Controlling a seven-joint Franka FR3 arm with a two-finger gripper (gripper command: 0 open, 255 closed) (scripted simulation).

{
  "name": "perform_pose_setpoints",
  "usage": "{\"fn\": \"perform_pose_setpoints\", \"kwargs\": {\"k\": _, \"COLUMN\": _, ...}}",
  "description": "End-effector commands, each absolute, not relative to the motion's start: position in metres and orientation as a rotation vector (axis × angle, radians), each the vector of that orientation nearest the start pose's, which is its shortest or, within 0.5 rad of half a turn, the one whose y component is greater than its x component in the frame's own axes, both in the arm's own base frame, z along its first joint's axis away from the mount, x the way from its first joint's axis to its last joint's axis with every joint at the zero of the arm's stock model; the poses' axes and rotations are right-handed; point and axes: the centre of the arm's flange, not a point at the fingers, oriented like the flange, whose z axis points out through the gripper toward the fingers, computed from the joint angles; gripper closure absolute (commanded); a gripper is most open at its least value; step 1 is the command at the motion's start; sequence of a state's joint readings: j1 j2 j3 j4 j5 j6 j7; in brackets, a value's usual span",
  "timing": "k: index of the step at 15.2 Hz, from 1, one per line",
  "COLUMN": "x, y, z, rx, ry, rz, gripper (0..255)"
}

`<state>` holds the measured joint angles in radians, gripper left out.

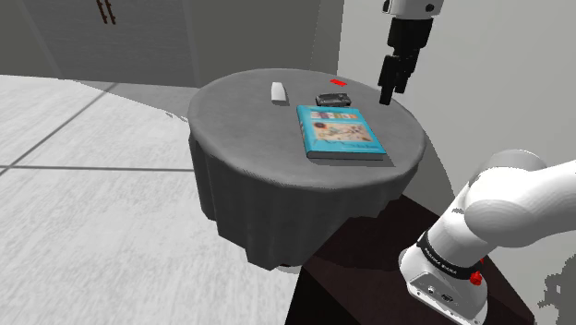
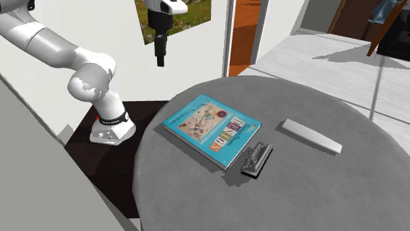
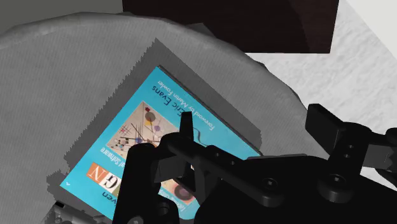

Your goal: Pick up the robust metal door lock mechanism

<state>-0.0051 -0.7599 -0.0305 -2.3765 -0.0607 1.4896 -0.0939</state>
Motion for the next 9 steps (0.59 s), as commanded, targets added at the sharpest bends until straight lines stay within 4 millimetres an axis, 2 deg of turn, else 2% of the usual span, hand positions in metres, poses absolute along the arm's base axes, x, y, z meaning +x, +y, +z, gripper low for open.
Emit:
{"fn": "perform_pose_setpoints", "kwargs": {"k": 1, "x": 0.303, "y": -0.020, "z": 0.566, "rx": -3.165, "ry": -0.106, "rz": 0.205, "gripper": 0}}
{"fn": "perform_pose_setpoints", "kwargs": {"k": 9, "x": 0.355, "y": -0.113, "z": 0.538, "rx": -3.108, "ry": -0.333, "rz": 0.212, "gripper": 0}}
